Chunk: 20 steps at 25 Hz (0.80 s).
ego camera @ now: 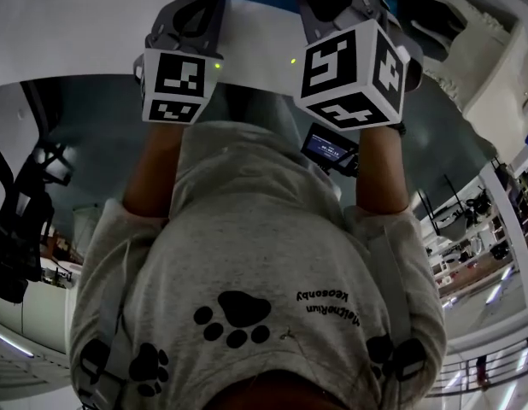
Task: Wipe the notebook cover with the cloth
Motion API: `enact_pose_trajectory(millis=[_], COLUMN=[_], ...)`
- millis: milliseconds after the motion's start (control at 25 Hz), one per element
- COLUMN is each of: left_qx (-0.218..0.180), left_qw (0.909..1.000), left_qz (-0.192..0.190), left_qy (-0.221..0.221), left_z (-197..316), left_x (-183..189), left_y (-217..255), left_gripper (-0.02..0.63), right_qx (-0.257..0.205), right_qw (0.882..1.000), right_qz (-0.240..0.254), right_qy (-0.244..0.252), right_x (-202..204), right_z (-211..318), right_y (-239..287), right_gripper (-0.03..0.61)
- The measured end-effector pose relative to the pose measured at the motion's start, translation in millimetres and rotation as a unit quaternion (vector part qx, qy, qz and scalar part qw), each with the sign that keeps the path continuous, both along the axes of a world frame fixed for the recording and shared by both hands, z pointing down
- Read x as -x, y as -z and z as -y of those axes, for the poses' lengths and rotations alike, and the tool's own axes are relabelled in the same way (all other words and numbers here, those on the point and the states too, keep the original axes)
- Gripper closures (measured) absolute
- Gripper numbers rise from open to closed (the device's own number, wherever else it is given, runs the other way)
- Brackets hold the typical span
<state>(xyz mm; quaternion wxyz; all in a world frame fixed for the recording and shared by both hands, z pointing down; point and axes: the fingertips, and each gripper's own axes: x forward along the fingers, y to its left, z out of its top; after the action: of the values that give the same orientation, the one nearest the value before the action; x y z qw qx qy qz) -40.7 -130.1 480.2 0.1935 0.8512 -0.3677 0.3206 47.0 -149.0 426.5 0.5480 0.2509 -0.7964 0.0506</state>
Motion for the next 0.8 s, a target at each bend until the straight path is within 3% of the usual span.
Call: enact_pose_trajectory(millis=[280, 560, 800], left_qx=[0.005, 0.003, 0.005], left_qw=[1.0000, 1.0000, 1.0000], left_qz=[-0.002, -0.003, -0.002], left_qy=[0.000, 0.001, 0.001], left_z=[1, 0, 0], left_x=[-2, 1, 2], left_y=[-1, -1, 1], left_gripper=[0.615, 0.615, 0.615], right_qx=[0.026, 0.061, 0.060], right_qw=[0.997, 0.993, 0.992], right_qz=[0.024, 0.006, 0.003], right_qy=[0.074, 0.101, 0.107], right_x=[72, 89, 86], right_z=[-7, -17, -21], right_y=[-21, -44, -48], right_gripper=[0.534, 0.534, 0.535])
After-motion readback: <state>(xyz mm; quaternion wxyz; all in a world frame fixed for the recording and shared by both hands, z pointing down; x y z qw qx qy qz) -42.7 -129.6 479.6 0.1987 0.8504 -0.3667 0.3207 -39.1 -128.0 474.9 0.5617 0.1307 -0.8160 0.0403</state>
